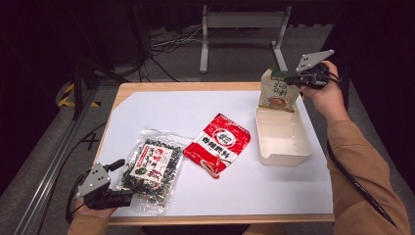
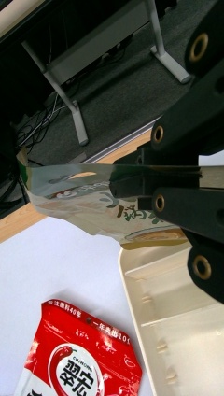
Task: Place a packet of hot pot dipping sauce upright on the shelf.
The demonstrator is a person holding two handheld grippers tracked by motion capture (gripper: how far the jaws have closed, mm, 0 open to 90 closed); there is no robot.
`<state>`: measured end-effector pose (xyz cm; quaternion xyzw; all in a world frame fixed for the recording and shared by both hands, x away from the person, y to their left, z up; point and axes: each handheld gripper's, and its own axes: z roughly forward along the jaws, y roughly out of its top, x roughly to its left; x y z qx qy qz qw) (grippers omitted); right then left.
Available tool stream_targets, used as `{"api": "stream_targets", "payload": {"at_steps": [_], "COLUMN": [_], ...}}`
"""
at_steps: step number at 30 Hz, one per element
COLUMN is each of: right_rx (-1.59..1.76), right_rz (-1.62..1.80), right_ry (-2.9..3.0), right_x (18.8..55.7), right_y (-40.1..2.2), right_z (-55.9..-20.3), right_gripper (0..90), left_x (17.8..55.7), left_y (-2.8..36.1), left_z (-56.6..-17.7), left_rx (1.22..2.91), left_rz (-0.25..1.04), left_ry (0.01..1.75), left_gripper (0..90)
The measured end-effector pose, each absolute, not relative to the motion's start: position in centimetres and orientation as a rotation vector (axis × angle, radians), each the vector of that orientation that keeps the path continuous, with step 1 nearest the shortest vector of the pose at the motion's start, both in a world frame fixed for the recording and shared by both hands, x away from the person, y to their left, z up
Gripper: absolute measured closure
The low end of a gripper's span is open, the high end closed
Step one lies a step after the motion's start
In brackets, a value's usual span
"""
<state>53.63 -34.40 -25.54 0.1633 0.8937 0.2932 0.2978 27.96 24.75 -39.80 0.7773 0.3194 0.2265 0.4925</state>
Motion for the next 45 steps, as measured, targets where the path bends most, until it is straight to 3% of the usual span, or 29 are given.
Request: {"api": "stream_targets", "payload": {"at_steps": [39, 45], "right_rx": [0.565, 0.651], "right_rz": [0.814, 0.841], "right_ry": [2.432, 2.410], "right_x": [54.1, 53.9], "right_y": [-34.8, -35.2], "right_z": [-29.4, -29.6], "right_gripper": [87.4, 78.5], "left_x": [28.2, 28.5], "left_y": [24.5, 24.3], "left_z": [-39.8, -39.8], "left_rx": [1.889, 1.891], "left_rz": [0.545, 0.537], "left_ry": [0.765, 0.757], "left_gripper": [11.4, 11.3]}}
